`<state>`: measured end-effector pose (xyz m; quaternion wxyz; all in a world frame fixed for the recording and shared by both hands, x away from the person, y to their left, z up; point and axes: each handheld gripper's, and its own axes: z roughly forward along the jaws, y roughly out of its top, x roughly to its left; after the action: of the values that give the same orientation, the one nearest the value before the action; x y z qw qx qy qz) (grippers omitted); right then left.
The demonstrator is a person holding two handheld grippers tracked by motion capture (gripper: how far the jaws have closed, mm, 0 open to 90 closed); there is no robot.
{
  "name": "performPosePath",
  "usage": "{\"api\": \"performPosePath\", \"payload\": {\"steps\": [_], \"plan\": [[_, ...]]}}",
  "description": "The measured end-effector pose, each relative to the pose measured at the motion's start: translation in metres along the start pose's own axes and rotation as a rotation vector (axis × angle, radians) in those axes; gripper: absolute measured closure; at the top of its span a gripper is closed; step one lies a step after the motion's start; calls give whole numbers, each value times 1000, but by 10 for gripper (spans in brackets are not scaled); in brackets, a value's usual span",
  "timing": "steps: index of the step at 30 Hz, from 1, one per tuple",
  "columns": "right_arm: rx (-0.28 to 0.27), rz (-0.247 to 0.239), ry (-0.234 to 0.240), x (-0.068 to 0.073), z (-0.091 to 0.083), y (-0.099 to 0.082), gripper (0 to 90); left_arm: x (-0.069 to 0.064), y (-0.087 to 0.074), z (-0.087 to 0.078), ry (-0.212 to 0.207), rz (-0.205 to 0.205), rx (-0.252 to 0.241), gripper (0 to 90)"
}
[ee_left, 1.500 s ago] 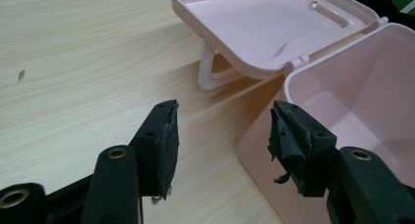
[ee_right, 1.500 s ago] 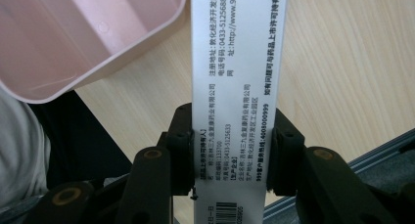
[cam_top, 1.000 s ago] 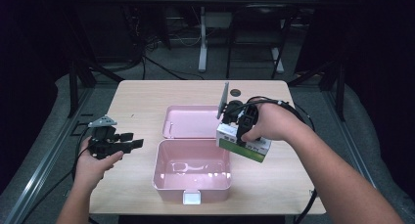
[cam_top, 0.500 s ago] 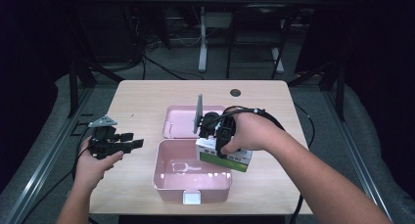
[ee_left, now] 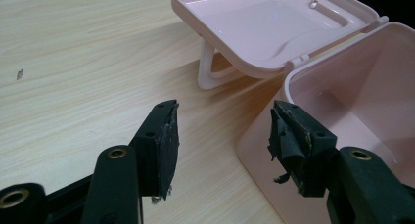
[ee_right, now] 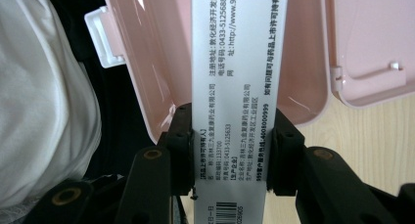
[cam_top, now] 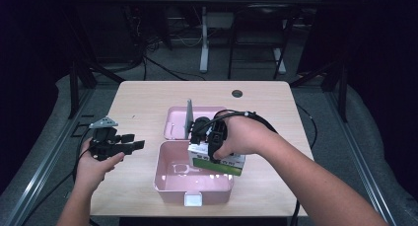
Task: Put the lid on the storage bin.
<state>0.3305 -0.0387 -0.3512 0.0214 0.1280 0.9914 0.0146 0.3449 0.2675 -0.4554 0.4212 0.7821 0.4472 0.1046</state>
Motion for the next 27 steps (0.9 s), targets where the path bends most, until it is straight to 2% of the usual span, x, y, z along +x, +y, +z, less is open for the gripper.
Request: {"api": "performPosePath", "payload": {"steps": [8,27], "plan": [[-11,-35,5,7,0,10,616,1,0,1,-1,0,3,440],[17,-135,-4,25,12,27,616,1,0,0,-5,-2,6,440]]}}
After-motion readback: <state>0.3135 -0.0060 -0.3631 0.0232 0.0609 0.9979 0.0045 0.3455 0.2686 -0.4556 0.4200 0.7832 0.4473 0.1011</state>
